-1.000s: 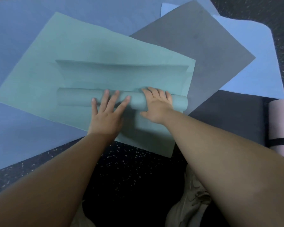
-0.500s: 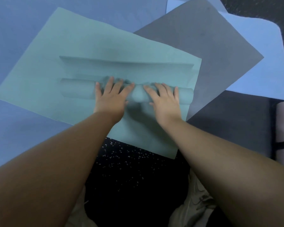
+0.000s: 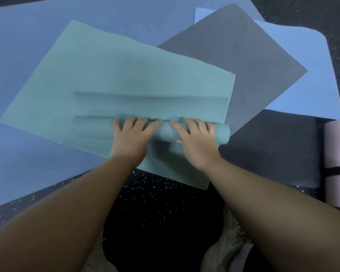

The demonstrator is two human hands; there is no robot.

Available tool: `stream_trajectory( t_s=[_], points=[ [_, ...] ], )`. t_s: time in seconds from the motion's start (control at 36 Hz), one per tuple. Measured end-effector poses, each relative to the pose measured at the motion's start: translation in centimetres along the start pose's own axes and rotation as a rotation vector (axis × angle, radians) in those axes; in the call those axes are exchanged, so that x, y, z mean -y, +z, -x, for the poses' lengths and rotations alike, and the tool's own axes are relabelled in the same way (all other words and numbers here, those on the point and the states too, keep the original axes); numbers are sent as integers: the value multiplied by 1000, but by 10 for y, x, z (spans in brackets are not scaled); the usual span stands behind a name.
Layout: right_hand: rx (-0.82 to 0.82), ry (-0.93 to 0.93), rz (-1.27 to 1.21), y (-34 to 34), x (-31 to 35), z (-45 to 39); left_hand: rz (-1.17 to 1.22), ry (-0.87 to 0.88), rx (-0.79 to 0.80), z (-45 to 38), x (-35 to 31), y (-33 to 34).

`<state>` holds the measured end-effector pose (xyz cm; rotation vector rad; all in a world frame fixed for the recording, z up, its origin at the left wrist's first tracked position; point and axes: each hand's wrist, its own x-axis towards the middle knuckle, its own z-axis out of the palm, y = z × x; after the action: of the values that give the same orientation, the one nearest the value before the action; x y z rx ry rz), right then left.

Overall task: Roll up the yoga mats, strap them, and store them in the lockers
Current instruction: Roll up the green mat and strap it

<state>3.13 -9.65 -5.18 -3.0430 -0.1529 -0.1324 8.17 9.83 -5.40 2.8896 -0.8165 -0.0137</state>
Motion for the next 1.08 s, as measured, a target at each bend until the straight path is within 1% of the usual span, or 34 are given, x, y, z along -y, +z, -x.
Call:
stream_trajectory(
  t_s=[0.17,0.25,0.33,0.42,0.53,0.61,0.64,0.78,0.83,0.97,1.08],
  points=[
    [38,5,-21,2,8,41,-24,44,39,31,-10,0],
    [121,20,-13,-2,12,61,-4,95,61,48,-13,2],
    [118,-14,3,-3,11,74,22,131,65,65,-18,4],
    [141,-32,18,-6,12,78,58,84,76,73,-23,10],
    [208,29,7,-7,19,76,19,30,106,71,-24,11],
    [189,73,-19,-8,28,80,26,-22,253,68,-26,6],
    [174,86,-27,-8,32,81,24,-30,277,69,-27,5],
    [136,121,-48,-1,46,91,-43,75,-15,71,-21,17],
    [170,124,-28,2,49,93,-95,81,-36,70,-21,17],
    [312,138,-15,5,45,75,-107,63,-64,65,-21,22],
    [331,112,-13,2,39,57,-127,-14,-71,54,-19,23]
  ],
)
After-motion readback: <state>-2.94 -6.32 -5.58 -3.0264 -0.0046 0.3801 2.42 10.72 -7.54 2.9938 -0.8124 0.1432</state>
